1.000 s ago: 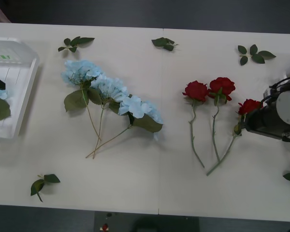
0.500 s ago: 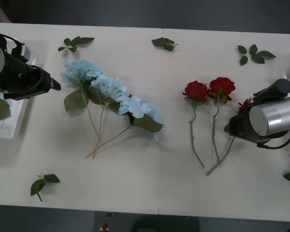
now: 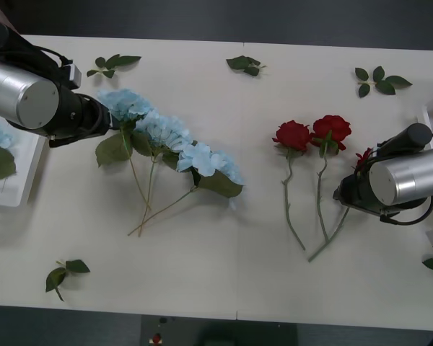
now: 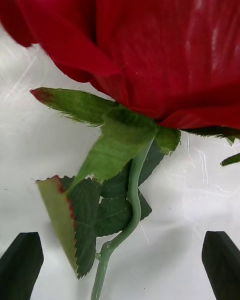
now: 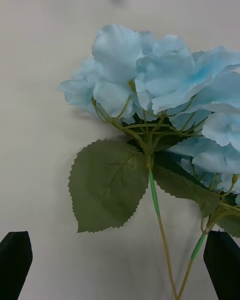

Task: Put the red flowers into the right box and the blue flowers into the left box

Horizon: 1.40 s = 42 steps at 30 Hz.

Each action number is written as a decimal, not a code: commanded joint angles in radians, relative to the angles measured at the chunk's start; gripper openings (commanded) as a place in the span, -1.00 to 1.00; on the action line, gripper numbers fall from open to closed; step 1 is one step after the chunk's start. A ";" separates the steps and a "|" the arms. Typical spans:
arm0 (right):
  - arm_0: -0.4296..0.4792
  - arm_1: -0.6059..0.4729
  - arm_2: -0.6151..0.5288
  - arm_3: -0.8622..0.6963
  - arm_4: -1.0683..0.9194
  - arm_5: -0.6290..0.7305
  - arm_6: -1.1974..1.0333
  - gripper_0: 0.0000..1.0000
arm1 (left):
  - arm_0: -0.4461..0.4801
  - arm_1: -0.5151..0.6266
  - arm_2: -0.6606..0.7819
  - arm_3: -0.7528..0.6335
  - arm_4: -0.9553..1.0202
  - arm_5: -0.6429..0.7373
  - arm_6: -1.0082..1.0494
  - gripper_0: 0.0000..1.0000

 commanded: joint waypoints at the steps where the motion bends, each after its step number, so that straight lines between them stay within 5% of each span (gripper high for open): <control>1: 0.009 0.006 -0.005 -0.014 0.005 -0.013 -0.004 0.85 | -0.043 -0.010 -0.037 0.022 -0.030 -0.074 0.044 1.00; 15: 0.027 0.007 -0.005 -0.003 0.011 -0.047 -0.004 0.68 | -0.121 -0.083 -0.169 0.255 -0.077 -0.232 0.030 1.00; 17: 0.027 0.007 -0.005 -0.001 0.011 -0.047 -0.005 0.51 | -0.129 -0.084 -0.194 0.276 -0.085 -0.237 0.030 1.00; 21: 0.029 0.007 -0.005 0.002 0.010 -0.047 -0.010 -0.21 | -0.140 -0.087 -0.240 0.322 -0.085 -0.270 0.030 1.00; 22: 0.029 0.007 -0.005 0.005 0.010 -0.050 -0.010 -0.52 | -0.141 -0.087 -0.258 0.338 -0.085 -0.293 0.031 1.00; 25: 0.029 0.006 -0.005 0.017 0.007 -0.064 -0.010 -0.89 | -0.140 -0.087 -0.275 0.358 -0.083 -0.327 0.033 1.00; 37: 0.027 0.006 -0.068 -0.047 0.001 -0.015 -0.008 -1.00 | -0.140 -0.095 -0.275 0.362 -0.082 -0.327 0.034 0.98; 39: 0.027 0.004 -0.094 -0.092 -0.002 0.036 -0.005 -1.00 | -0.138 -0.096 -0.275 0.362 -0.082 -0.327 0.034 0.74; 42: 0.027 -0.003 -0.143 -0.196 -0.008 0.143 -0.001 -1.00 | -0.140 -0.096 -0.275 0.362 -0.082 -0.327 0.036 0.00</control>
